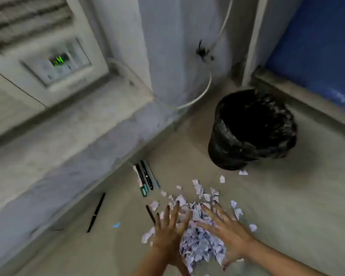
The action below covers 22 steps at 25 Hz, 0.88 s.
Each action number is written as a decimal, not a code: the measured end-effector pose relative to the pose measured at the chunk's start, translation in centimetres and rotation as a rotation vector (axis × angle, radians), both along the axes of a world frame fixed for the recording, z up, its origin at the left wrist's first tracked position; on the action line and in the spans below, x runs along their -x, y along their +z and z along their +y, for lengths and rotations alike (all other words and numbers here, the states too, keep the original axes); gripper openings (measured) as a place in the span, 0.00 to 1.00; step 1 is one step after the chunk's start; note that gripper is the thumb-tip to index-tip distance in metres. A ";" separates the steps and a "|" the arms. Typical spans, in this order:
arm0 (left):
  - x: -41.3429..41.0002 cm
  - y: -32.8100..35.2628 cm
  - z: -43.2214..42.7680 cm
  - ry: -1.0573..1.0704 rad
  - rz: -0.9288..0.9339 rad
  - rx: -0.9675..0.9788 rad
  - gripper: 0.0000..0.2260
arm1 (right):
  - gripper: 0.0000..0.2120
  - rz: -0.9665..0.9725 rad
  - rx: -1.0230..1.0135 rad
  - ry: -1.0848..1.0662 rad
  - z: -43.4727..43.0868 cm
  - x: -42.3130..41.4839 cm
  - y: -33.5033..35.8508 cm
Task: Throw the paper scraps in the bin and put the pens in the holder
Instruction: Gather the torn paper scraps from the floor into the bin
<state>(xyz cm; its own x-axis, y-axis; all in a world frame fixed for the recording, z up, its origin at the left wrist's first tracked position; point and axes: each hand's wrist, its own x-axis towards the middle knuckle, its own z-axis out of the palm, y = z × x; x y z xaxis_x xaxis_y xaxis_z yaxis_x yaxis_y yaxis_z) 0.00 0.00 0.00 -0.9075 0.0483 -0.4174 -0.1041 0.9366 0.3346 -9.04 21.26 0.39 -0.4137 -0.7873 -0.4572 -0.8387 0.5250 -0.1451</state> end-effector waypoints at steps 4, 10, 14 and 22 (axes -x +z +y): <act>0.4 -15.0 3.8 -0.098 0.240 -0.017 0.59 | 0.48 0.085 0.202 0.203 1.1 2.0 -14.2; 3.0 -17.1 5.5 0.006 0.303 -0.045 0.29 | 0.27 0.178 0.519 0.208 0.4 4.6 -16.4; 6.6 -13.7 3.5 0.133 0.100 -0.243 0.11 | 0.31 -0.077 0.553 -0.028 -1.2 4.8 -15.9; 18.4 12.2 3.0 -0.203 0.478 -0.271 0.19 | 0.09 0.132 1.210 -0.205 -1.5 12.2 8.7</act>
<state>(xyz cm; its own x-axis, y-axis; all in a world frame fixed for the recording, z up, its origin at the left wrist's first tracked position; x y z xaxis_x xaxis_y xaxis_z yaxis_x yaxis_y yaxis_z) -18.40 3.00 12.25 -0.9533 0.2888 0.0879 0.2902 0.7963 0.5307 -21.27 19.72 9.08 -0.5667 -0.5901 0.5750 -0.8020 0.2350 -0.5492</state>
